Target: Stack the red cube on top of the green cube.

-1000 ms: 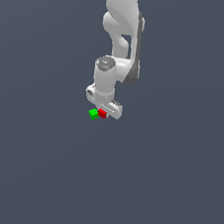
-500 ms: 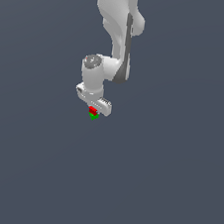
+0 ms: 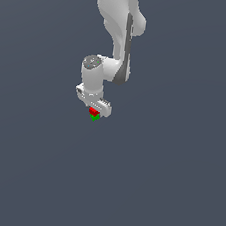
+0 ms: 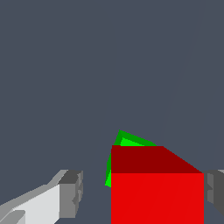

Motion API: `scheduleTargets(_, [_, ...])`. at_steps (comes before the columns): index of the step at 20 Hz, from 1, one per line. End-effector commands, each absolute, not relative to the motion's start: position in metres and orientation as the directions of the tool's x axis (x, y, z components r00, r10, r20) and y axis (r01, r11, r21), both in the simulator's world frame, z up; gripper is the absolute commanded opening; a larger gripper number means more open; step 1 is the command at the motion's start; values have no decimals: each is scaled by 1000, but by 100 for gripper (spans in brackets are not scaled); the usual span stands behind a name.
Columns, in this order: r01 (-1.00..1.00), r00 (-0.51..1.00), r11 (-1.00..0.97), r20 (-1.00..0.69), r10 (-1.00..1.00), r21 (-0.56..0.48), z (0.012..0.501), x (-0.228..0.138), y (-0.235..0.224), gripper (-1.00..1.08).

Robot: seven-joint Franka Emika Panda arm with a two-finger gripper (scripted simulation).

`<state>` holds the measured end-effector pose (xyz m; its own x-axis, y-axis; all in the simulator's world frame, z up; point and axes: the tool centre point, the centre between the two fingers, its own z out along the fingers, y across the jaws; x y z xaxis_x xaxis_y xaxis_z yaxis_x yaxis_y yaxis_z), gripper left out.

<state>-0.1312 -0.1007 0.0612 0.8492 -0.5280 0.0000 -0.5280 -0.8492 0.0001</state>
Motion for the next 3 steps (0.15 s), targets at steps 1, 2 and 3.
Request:
scheduleTargets(1, [-528, 849, -849, 0, -528, 0, 61, -131, -101, 100])
scheduleTargets(2, [-528, 849, -849, 0, -528, 0, 61, -131, -101, 100])
scheduleTargets(3, [-528, 849, -849, 0, -528, 0, 61, -131, -101, 100])
